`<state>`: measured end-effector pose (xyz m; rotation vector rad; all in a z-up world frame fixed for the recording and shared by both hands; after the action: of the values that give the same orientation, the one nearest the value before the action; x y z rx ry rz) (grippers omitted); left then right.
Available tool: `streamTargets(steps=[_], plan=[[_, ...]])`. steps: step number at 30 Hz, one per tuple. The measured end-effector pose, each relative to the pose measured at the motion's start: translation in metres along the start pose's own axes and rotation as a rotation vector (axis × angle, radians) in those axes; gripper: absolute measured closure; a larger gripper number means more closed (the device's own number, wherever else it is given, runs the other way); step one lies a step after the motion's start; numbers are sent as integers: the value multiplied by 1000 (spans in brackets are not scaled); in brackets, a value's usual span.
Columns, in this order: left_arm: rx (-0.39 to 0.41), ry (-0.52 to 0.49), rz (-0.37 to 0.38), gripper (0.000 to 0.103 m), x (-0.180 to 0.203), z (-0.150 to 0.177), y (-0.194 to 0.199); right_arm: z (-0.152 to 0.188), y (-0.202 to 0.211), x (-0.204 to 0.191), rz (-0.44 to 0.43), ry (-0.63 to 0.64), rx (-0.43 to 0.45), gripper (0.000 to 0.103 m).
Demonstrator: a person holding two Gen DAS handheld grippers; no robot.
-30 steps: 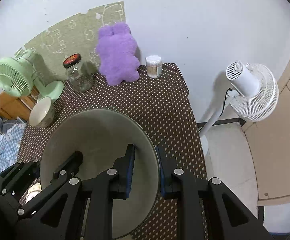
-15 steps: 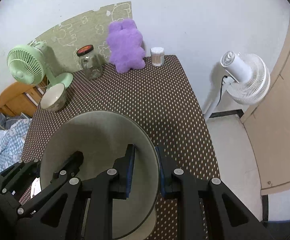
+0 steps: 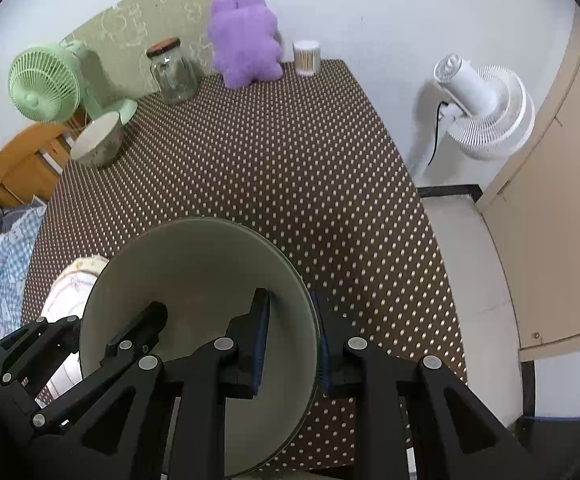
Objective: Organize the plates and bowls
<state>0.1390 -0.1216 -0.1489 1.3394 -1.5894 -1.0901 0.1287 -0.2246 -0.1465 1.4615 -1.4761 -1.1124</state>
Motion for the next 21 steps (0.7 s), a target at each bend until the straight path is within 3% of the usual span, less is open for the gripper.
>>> streamTargets(steps=[15,21], plan=[[-46,0,-69,80,-5,16,-19,18,-32,-8,-15,12,-64,79],[-37,11,-77,79,-3,13,-20,15,-34,-7,-11,11,-52,79]])
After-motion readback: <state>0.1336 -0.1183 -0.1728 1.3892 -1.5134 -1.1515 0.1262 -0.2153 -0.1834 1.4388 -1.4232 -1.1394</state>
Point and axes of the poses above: each gripper's, at about its wrist camera, not at the fingertips, and y roughly against the way its jaws point, x to its right, z to its underside, the point moved 2 cm from there along -y, roughly the way its jaws point, and after that the axes turned 8 degrees about -x, right-handed, at the moved point
